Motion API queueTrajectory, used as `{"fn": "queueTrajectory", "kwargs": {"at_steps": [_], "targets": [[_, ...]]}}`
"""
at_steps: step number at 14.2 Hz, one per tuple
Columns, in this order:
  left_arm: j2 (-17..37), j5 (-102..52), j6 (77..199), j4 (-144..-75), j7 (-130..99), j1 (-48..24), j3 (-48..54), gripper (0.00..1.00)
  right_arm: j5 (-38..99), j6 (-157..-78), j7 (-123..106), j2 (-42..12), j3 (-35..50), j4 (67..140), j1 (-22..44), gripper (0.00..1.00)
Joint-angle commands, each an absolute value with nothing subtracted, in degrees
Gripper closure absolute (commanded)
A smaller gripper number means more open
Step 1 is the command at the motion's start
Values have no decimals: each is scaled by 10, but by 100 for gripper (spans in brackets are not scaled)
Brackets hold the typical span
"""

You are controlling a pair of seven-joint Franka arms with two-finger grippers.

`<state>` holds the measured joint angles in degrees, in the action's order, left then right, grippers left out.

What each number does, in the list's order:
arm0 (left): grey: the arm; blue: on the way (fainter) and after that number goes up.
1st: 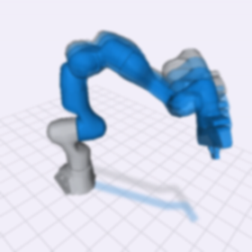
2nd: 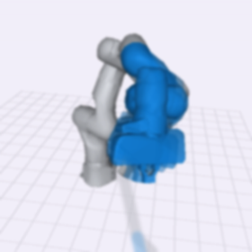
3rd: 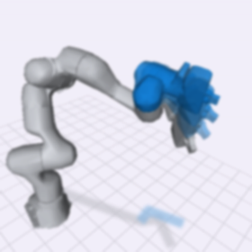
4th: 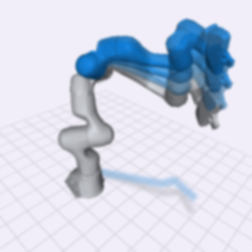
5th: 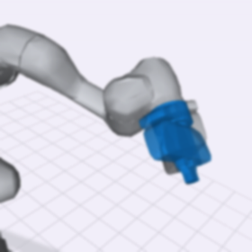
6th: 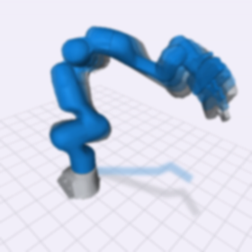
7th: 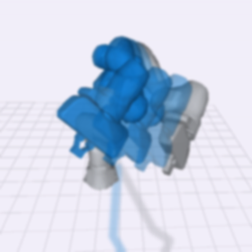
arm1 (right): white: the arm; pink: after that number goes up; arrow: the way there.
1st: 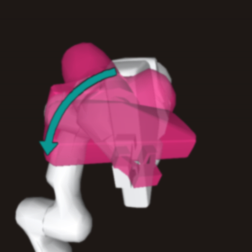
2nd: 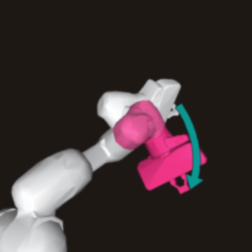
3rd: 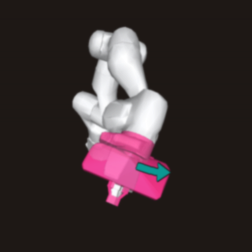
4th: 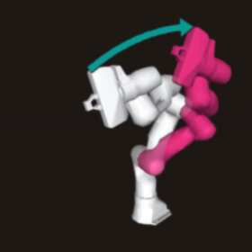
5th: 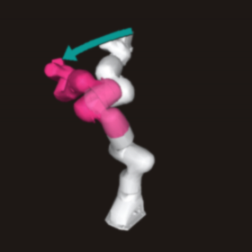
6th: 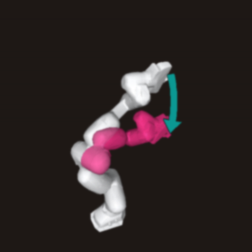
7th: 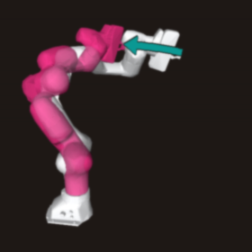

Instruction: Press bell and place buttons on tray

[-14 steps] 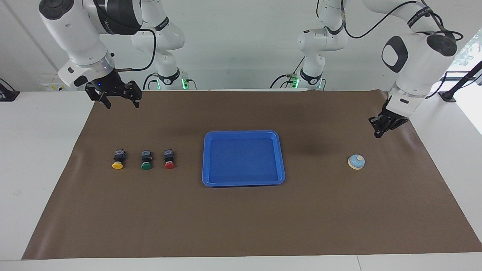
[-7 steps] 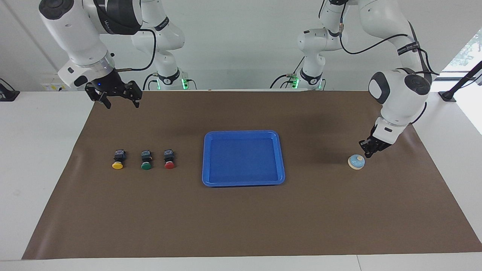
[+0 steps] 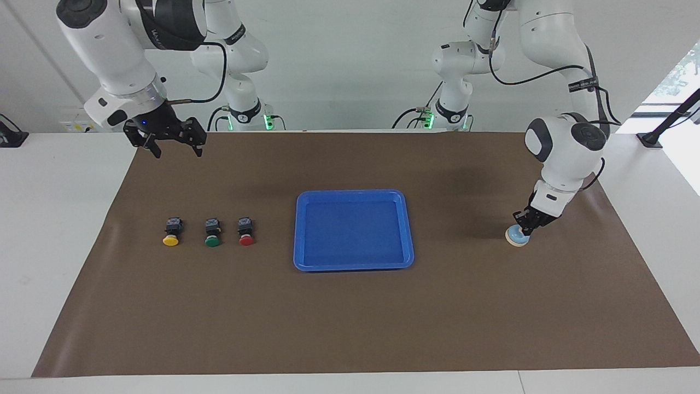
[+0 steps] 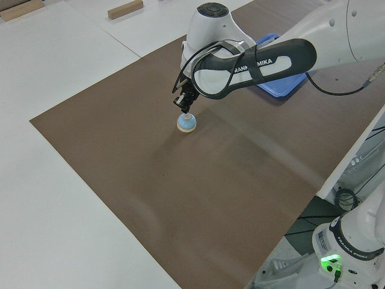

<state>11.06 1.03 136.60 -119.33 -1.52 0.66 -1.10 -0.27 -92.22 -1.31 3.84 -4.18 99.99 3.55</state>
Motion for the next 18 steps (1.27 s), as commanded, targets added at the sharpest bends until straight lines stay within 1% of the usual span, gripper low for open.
{"fn": "queueTrajectory", "kwargs": {"at_steps": [1, 3, 5, 6, 7, 8, 9, 10, 12, 14, 17, 18], "targets": [[119, 12, 1410, -1222, -11, 19, -9, 100, 2, -914, -25, 41, -36, 998, 26, 0], [119, 12, 1419, -1227, -12, 19, -9, 100, 2, -913, -25, 41, -36, 999, 25, 0], [120, 12, 1410, -1216, -12, 20, -9, 100, 2, -913, -25, 41, -36, 998, 25, 0], [119, 12, 1379, -1189, -11, 19, -9, 100, 2, -913, -25, 41, -36, 999, 25, 0], [118, 12, 1324, -1148, -11, 18, -8, 100, 2, -913, -25, 41, -36, 998, 25, 0], [117, 12, 1261, -1102, -11, 14, -9, 90, 2, -913, -25, 41, -36, 999, 25, 0], [113, 12, 1197, -1061, -13, 11, -8, 38, 2, -913, -25, 41, -36, 999, 25, 0], [100, 12, 1154, -1043, -19, 9, -7, 0, 2, -914, -25, 41, -36, 998, 25, 0], [50, 11, 1097, -1041, -18, 8, -4, 0, 2, -913, -25, 41, -36, 998, 25, 0], [14, 11, 1044, -1040, -12, 7, -2, 0, 2, -913, -25, 41, -36, 998, 25, 0], [-14, 10, 995, -1035, -11, -13, -2, 0, 2, -913, -25, 41, -36, 999, 25, 0], [-17, 10, 979, -1017, -12, -22, -2, 0, 2, -913, -25, 41, -36, 998, 25, 0]]}}
